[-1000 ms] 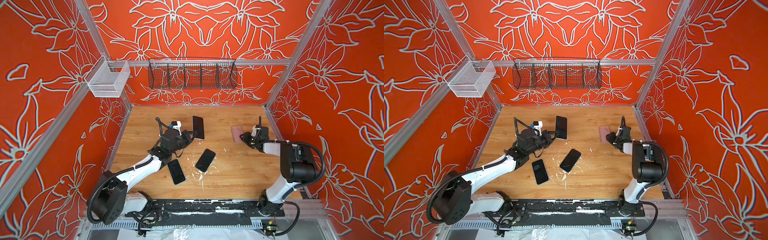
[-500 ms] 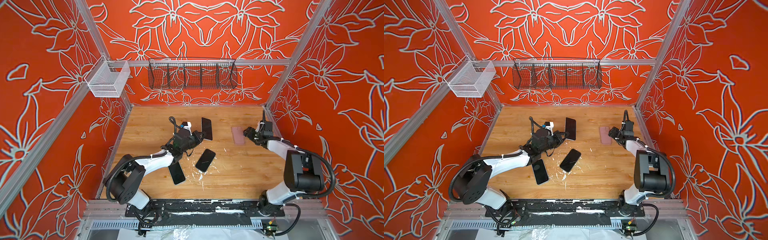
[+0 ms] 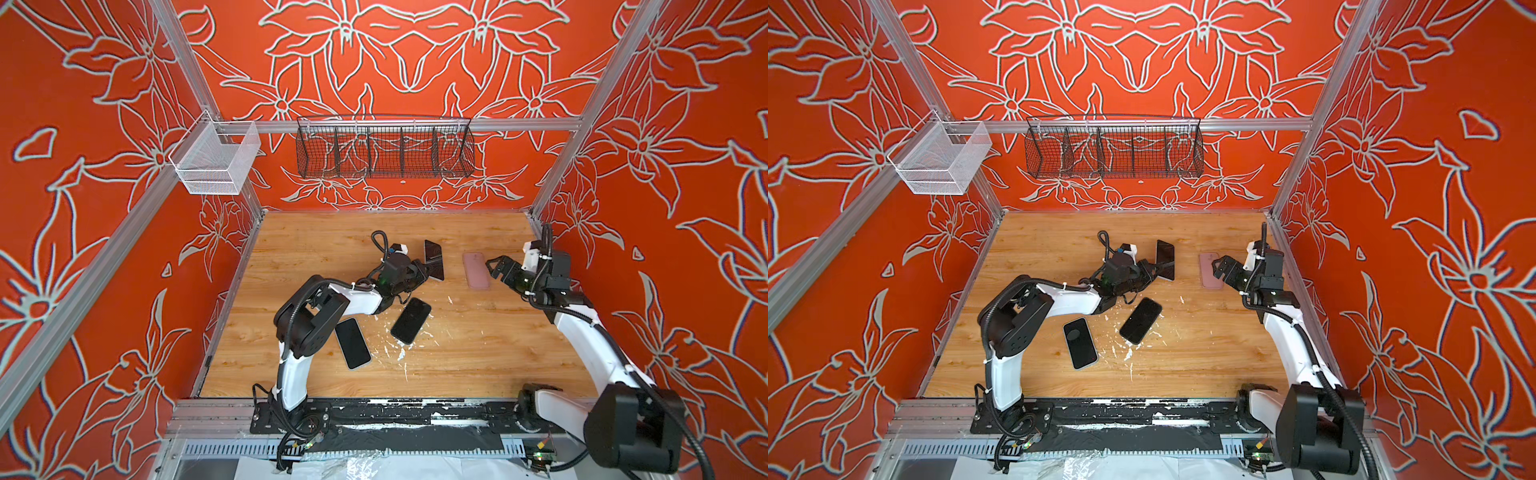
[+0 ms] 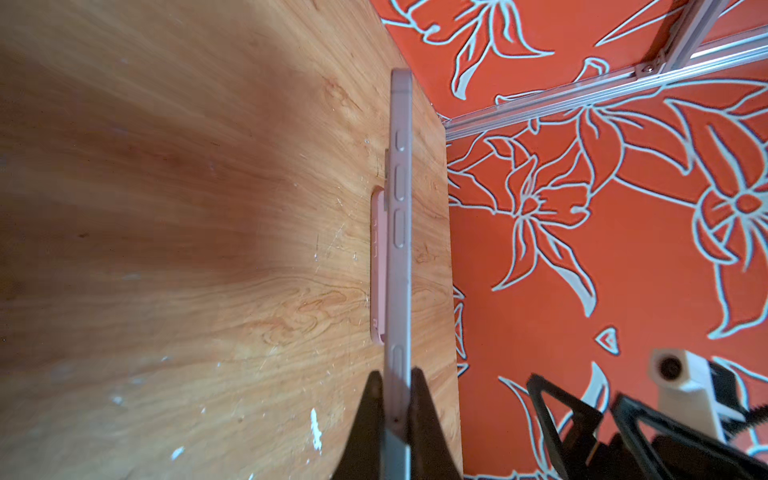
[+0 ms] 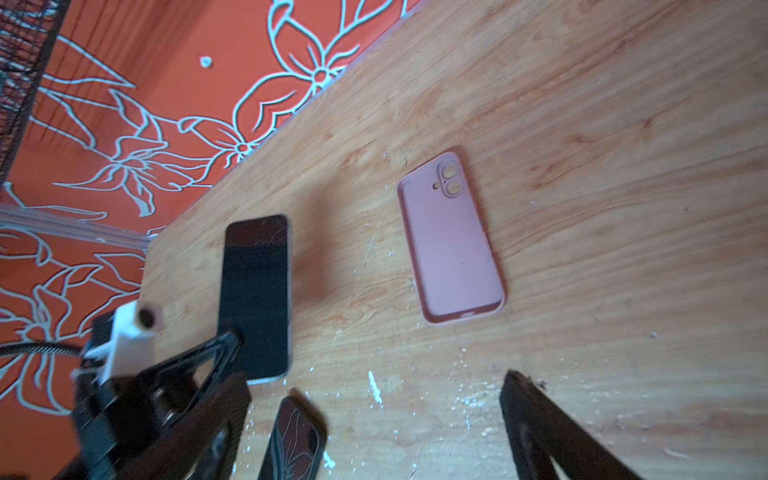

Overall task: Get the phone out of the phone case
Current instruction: 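Lower the pink case with the right gripper while the left gripper lowers the phone, then release the black phone beside the pink case with the left gripper and withdraw both grippers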

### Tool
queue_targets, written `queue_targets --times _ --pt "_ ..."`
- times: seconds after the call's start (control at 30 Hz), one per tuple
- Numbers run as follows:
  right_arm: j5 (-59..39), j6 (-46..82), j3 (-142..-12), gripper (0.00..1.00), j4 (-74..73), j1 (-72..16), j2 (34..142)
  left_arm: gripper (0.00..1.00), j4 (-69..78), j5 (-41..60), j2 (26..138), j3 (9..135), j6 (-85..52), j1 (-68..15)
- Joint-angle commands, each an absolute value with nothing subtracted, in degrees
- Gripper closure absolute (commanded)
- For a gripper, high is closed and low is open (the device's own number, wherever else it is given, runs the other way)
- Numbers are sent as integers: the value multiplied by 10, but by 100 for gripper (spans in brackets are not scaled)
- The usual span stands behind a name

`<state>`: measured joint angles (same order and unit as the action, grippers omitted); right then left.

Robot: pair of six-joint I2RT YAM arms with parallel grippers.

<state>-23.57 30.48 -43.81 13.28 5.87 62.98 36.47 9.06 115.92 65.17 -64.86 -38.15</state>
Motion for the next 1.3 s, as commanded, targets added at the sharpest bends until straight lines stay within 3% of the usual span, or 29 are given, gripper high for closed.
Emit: queue_targets --times 0.0,0.77,0.93,1.27 --pt "-269 300 -421 4 186 57 590 100 398 101 1184 700 -654 -391" --pt "-286 168 -413 2 248 65 562 99 377 98 1288 769 -666 -414" --pt "-280 165 -402 1 252 68 551 94 375 100 1299 780 -664 -415" --pt "-279 162 -404 2 258 76 542 73 348 99 1304 798 -657 -418"
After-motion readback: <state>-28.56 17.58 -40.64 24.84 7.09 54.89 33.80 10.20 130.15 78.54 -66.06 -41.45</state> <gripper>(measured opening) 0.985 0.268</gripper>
